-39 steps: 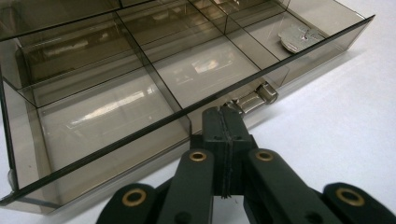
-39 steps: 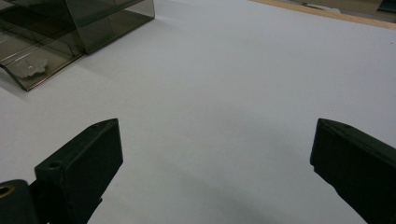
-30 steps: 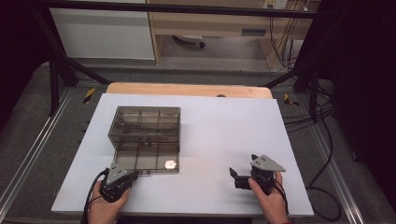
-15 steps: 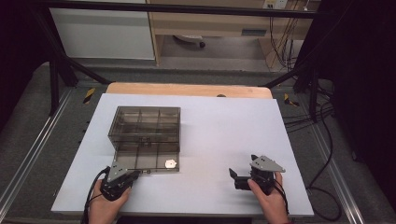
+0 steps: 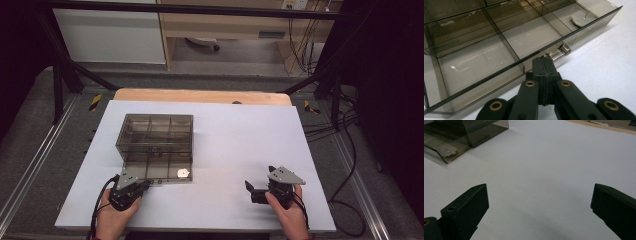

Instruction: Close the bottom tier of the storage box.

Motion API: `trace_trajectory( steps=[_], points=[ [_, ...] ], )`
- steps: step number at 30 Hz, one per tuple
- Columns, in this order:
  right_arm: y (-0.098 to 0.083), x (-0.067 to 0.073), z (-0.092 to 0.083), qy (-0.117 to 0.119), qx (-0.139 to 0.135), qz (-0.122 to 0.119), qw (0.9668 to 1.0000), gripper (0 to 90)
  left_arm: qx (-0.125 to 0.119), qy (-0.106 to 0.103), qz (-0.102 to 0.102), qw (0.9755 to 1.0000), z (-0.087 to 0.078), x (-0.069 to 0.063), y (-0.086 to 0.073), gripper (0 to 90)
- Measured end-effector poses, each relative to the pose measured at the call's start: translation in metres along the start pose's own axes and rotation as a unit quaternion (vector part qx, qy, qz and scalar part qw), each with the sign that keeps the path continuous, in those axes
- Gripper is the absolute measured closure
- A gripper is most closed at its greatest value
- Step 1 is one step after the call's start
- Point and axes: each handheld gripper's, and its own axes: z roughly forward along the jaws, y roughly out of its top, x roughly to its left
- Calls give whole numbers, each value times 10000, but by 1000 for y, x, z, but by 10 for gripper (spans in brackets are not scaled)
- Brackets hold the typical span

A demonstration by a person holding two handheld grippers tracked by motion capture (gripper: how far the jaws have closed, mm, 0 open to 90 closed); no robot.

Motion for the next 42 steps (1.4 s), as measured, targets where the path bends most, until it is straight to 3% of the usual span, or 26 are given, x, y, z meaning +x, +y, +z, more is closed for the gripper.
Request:
trace_trajectory(
  steps=[42],
  points=[
    [0, 0, -2, -30, 42, -3, 10000, 20, 143, -80, -45, 9999, 10, 12, 17, 900]
  ],
)
